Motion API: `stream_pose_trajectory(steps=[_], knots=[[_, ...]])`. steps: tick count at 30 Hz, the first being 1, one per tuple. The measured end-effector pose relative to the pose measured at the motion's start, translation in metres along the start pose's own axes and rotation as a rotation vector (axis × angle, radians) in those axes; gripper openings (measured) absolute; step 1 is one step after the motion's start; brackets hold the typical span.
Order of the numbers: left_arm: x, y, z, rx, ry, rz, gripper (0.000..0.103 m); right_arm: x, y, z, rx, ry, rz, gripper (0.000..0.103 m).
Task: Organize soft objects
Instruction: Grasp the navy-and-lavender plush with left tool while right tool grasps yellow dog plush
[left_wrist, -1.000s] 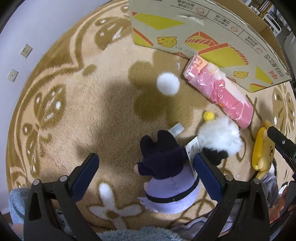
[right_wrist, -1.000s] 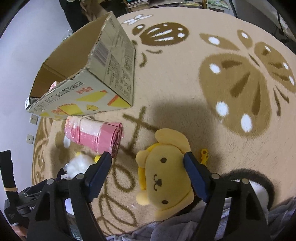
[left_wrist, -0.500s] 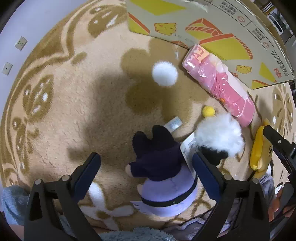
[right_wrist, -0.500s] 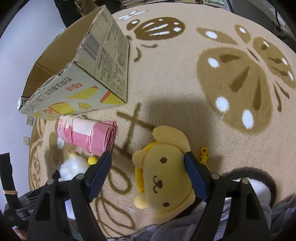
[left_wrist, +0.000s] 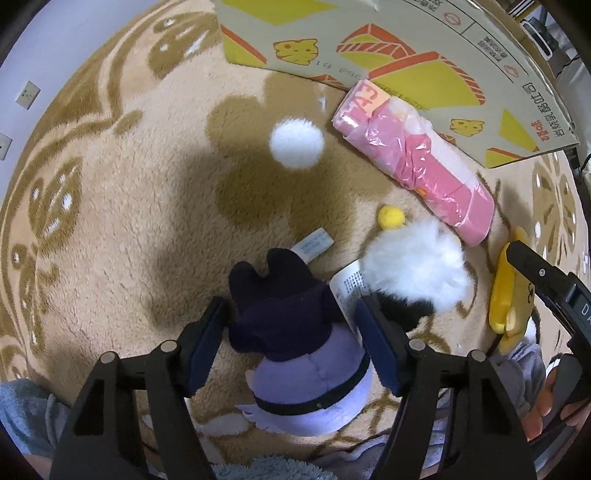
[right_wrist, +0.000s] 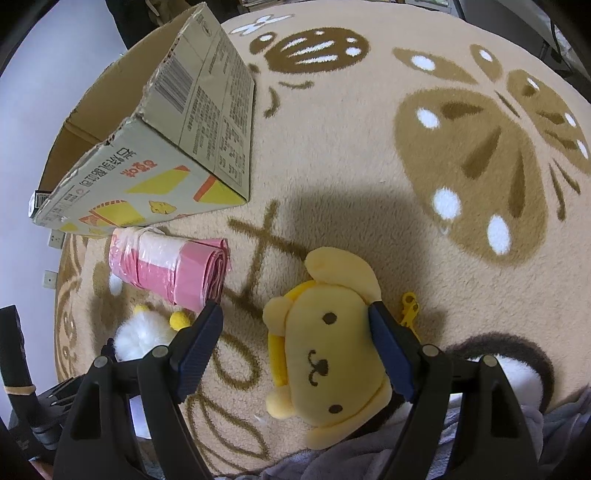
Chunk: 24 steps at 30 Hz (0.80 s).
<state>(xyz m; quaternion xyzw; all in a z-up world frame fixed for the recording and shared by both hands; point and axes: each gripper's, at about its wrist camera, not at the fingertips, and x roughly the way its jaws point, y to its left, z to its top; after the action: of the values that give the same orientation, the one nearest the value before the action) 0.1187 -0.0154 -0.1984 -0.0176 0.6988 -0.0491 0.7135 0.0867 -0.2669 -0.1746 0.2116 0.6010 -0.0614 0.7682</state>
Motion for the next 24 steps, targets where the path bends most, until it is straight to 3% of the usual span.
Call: stream_pose_trajectory(steps=[7, 15, 19, 24], knots=[[0.003, -0.005, 0.0, 0.007, -0.008, 0.011, 0.07, 0.004, 0.002, 0.0, 0.0, 0.005, -0.007, 0.085], [-0.016, -0.015, -0.008, 0.031, -0.069, -0.005, 0.06, -0.004, -0.005, 0.0, 0.032, -0.015, -0.011, 0.066], [-0.026, -0.017, -0.015, 0.052, -0.085, -0.004, 0.06, -0.005, -0.003, -0.001, 0.027, -0.022, -0.012, 0.065], [-0.046, -0.021, -0.021, 0.061, -0.165, -0.007, 0.058, -0.006, -0.004, -0.001, 0.032, -0.021, -0.007, 0.065]])
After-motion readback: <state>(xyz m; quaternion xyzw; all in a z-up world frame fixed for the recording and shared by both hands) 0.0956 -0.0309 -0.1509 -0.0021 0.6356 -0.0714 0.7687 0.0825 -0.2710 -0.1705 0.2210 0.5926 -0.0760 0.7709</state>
